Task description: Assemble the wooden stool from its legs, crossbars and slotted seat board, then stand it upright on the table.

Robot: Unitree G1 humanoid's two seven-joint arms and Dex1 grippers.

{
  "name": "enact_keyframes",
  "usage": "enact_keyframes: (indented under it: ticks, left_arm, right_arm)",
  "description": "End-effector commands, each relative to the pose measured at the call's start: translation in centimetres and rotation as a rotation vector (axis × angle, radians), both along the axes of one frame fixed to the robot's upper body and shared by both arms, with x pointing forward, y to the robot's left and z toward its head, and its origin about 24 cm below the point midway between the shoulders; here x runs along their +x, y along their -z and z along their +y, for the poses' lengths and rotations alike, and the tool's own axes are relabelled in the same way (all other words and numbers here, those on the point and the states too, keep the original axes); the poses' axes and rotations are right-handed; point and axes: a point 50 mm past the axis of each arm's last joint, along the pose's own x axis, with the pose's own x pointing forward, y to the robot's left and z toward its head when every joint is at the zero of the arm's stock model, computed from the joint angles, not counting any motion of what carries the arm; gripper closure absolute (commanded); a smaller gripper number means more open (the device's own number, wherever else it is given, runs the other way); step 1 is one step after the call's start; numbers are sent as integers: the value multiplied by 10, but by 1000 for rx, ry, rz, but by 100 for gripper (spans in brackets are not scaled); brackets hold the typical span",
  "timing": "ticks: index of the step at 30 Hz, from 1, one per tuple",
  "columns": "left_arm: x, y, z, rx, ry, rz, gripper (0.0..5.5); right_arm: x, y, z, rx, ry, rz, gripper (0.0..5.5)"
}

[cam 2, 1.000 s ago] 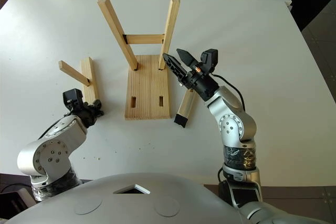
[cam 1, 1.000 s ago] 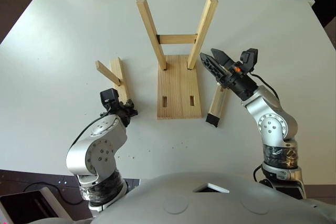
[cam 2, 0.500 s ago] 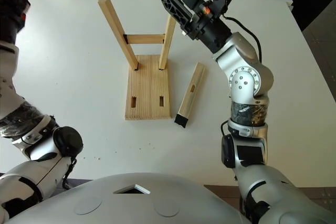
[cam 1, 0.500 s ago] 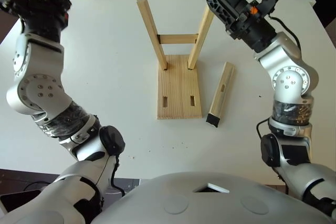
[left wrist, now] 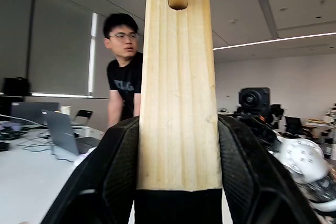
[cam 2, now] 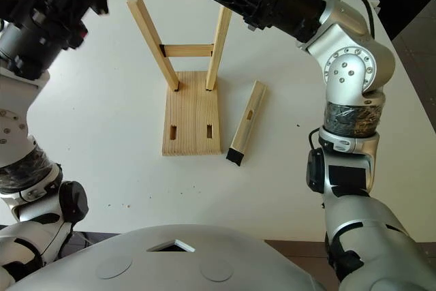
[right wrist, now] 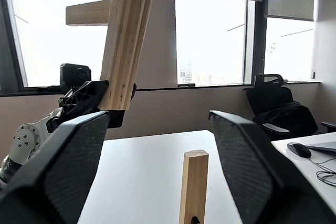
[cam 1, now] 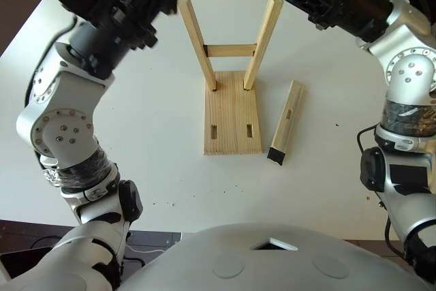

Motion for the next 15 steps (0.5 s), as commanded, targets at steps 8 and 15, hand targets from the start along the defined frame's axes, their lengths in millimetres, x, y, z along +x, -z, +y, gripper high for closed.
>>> enact_keyframes:
  ticks: [8,15]
  left_arm:
    - [-16,16,-8,148,263,-18,346]
    - [-19,31,-11,212,326,-20,346]
  right_arm:
    - [-6,-16,-6,-88,-212,81,199]
    - [-9,-31,-7,-34,-285,172,199]
